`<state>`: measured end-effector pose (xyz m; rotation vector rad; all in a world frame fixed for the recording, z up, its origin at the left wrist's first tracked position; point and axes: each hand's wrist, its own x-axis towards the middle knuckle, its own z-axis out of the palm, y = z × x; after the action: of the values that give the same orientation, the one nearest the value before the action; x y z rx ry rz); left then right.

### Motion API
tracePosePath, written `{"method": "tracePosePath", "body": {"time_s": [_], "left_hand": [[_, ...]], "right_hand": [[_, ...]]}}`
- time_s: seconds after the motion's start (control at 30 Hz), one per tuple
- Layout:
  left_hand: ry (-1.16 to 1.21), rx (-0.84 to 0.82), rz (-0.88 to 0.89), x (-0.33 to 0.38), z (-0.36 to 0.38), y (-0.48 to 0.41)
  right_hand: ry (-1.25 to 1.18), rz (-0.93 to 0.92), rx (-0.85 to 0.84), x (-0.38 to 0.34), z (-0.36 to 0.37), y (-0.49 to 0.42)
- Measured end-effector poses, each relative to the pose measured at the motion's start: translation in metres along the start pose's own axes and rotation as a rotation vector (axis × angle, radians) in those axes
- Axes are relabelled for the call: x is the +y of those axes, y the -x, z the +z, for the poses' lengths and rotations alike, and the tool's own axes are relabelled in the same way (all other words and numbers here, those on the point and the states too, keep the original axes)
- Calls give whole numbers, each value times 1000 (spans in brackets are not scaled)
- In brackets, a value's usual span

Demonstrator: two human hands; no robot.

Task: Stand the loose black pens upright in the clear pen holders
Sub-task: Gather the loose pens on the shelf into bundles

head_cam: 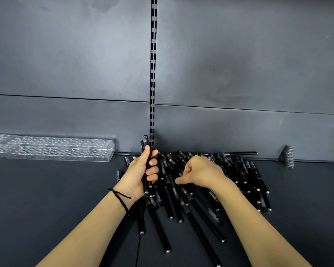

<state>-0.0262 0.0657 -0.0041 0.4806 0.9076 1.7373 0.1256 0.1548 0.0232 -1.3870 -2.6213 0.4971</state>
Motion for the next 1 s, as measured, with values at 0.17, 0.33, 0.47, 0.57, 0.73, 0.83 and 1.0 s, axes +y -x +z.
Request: {"method": "tracePosePath", "body": {"time_s": [0.17, 0.33, 0.47, 0.57, 0.73, 0.83, 1.0], "left_hand": [[26, 19, 15, 5, -3, -1], [69, 88, 28, 6, -1, -3], [138, 51, 39, 3, -4, -5], [124, 27, 38, 1, -2, -5], [6, -13, 19, -2, 5, 4], [59, 55, 66, 1, 5, 3], [157, 116, 135, 8, -1, 5]], "right_hand": [[-30, 60, -8, 2, -2, -2], [-222, 100, 114, 10, -2, -9], [-671, -39, 125, 1, -1, -3], [-782, -105, 19, -14, 4, 4], [-736, -171, -29, -18, 14, 4], [-626, -219, -83, -14, 5, 6], [-327, -198, -125, 9, -12, 29]]}}
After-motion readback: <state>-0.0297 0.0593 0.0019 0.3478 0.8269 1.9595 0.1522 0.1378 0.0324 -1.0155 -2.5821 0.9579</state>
